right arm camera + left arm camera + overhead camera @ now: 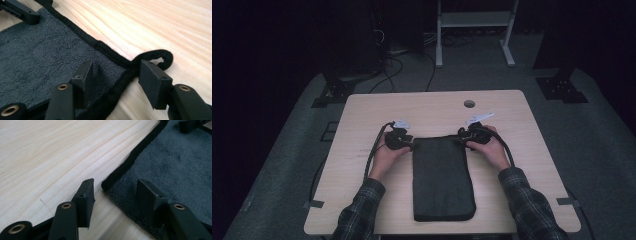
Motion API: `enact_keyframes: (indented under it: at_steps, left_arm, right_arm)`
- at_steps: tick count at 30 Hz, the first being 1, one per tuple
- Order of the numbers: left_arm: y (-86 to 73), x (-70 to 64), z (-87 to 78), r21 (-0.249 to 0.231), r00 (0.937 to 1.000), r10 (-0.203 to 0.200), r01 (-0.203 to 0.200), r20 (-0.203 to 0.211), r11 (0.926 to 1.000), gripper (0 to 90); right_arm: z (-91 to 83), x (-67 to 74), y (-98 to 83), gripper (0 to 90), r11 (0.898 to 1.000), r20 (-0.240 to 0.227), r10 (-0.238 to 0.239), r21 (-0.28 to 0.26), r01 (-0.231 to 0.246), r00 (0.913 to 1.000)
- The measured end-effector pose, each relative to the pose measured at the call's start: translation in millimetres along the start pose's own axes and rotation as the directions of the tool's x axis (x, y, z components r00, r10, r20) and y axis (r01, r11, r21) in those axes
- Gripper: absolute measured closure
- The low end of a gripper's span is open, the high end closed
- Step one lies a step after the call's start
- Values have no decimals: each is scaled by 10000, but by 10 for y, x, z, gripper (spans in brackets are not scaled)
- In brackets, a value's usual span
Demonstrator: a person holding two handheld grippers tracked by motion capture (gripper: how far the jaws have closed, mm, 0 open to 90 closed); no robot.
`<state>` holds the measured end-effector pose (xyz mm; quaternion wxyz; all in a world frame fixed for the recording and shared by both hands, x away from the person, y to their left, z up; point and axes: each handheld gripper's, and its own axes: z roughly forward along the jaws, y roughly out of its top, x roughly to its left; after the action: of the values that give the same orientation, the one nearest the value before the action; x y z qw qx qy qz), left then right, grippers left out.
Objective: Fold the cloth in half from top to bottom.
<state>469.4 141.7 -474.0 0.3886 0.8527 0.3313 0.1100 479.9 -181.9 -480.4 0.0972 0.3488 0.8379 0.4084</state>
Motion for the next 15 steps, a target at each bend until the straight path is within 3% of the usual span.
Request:
enact_keyframes:
  at_steps: [5,10,13,15]
  left_arm:
    - [7,-27,1,75,9997,214,-215,92,9997,612]
    - [-1,-18,6,32,9981,-267,266,560,9996,808]
    - [14,-19,8,128,9973,-461,454,574,9989,837]
    - [28,-11,15,95,9972,-558,554,505,9984,842]
  right_arm:
    - [19,14,-3,592,9993,-35,-353,-103,352,9994]
    - [24,8,-9,767,9999,-576,10,-117,-17,9983]
    - [20,-8,-12,806,9989,-720,459,-49,-464,9963]
    - [23,-8,7,816,9988,-637,481,37,-479,9968]
